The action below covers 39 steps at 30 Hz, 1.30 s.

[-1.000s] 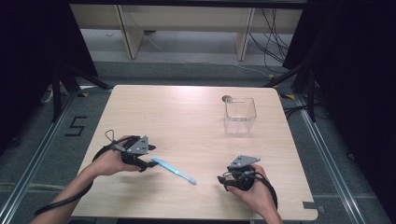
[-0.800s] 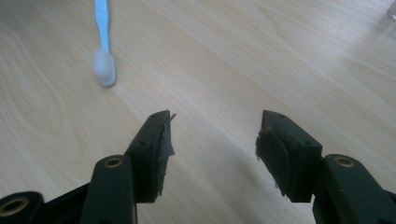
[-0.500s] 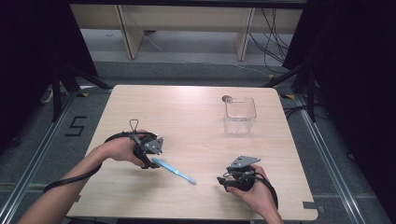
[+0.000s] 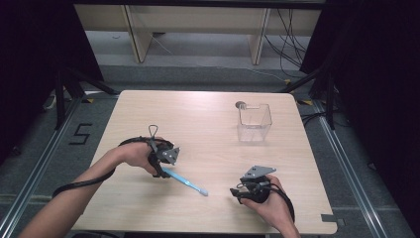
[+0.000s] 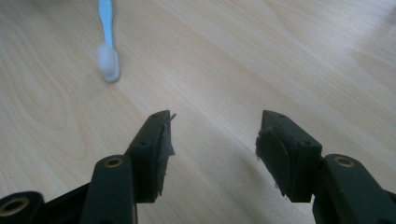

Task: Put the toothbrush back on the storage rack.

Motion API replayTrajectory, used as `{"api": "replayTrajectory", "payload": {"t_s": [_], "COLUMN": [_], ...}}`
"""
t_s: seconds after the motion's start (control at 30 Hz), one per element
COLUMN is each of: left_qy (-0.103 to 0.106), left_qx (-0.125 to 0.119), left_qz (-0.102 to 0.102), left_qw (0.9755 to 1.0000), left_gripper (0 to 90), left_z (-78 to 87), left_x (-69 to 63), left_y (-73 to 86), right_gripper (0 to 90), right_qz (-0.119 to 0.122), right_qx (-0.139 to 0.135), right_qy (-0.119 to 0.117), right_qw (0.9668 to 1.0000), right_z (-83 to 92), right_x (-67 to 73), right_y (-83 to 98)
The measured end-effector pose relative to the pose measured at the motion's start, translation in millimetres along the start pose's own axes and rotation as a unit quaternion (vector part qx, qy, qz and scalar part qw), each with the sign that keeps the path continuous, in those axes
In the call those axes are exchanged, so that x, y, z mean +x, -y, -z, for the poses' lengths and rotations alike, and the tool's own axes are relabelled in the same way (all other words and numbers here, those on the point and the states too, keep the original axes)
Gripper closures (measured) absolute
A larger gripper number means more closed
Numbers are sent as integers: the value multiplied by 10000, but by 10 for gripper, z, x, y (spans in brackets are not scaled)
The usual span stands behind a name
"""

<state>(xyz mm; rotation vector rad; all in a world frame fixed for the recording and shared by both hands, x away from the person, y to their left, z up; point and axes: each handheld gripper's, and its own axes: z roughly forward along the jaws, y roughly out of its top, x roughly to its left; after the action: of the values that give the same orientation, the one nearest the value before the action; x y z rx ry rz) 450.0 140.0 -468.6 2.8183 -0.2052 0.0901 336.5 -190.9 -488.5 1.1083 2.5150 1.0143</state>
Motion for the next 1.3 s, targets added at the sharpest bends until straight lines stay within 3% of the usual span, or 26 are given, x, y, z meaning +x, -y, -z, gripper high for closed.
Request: {"api": "replayTrajectory", "payload": {"t_s": [0.03, 0.17, 0.3, 0.47, 0.83, 1.1, 1.23, 1.3], "left_qy": [45, 120, 167, 280, 491, 521, 574, 619], "left_qx": [43, 139, 293, 417, 742, 882, 955, 995], "left_qz": [-65, -138, -264, -379, -765, -901, -943, -968], "left_qw": [10000, 9997, 9991, 9980, 9931, 9907, 9893, 9884], "left_gripper": [446, 459, 477, 488, 544, 549, 554, 559], "left_z": [-5, -21, -19, -39, -105, -133, -150, -162], "left_x": [9, 13, 28, 28, 30, 48, 56, 58], "left_y": [-16, -50, -89, -120, -189, -216, -220, -226], "right_gripper": [447, 447, 447, 447, 447, 447, 447, 447], "right_qz": [88, 10, 120, 88, 39, 0, 106, -2], "right_qx": [-30, -63, -10, -73, -81, -24, -30, 24], "right_qy": [29, 17, 10, 30, -2, -46, -34, -54], "right_qw": [10000, 10000, 9999, 9999, 10000, 10000, 9999, 10000], "right_z": [-5, -7, 3, -8, -4, 8, 10, 20], "right_x": [-10, 1, -6, -3, 7, 20, 6, 7], "right_y": [1, -9, -22, -13, -5, -13, -12, -12]}}
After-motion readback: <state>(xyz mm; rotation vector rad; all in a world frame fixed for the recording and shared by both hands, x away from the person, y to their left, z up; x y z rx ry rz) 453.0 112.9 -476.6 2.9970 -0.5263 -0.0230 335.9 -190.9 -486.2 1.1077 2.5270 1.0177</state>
